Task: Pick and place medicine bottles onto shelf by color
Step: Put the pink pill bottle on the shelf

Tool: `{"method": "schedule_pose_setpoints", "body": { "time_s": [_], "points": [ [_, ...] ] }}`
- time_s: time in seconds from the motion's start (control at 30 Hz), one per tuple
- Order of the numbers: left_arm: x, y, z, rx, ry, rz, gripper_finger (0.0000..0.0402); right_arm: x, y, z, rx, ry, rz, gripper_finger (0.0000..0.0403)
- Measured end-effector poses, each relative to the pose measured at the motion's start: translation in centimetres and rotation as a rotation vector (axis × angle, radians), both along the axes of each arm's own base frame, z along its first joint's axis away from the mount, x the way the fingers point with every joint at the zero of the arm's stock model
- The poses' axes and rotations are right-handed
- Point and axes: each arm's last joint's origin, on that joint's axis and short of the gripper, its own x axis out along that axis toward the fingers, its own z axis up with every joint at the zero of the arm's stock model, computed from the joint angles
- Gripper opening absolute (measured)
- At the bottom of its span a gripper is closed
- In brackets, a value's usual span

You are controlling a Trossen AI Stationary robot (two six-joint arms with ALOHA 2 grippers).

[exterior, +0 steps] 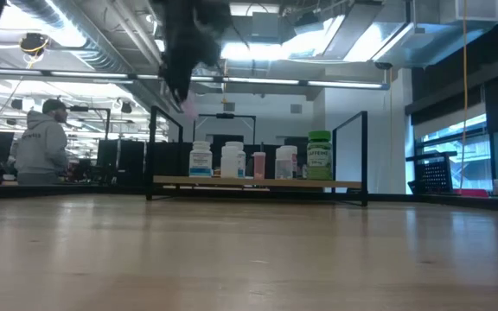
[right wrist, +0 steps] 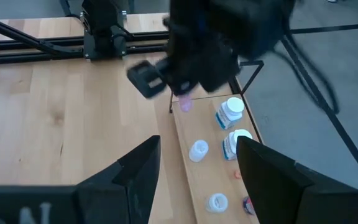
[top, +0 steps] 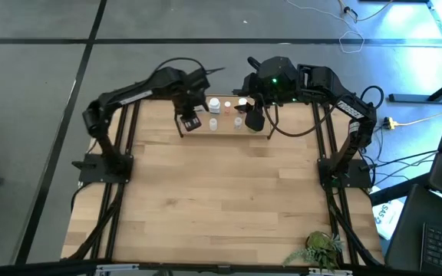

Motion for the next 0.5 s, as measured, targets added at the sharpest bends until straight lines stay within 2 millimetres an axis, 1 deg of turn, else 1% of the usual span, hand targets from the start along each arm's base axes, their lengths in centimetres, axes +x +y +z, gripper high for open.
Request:
{"method": "schedule_pose_setpoints", "body": {
  "time_s": [0.13, 0.23, 0.33, 0.5],
  "points": [
    [1.2, 1.2, -2.6, -0.033, 0.079, 0.011, 0.0091, 0.0, 0.0, 0.0, -0.002, 0.001, 0.002, 0.0213],
    [1.8, 1.9, -4.0, -0.017, 0.139, 0.005, 0.0091, 0.0, 0.0, 0.0, -0.002, -0.001, 0.002, 0.0213],
    [2.2, 2.3, -5.2, 0.011, 0.193, 0.008, 0.0091, 0.0, 0.0, 0.0, -0.006, -0.003, 0.004, 0.0213],
    [3.0, 2.8, -6.9, -0.005, 0.24, -0.012, 0.0091, 0.0, 0.0, 0.0, -0.008, -0.002, 0.005, 0.0213]
  ]
}}
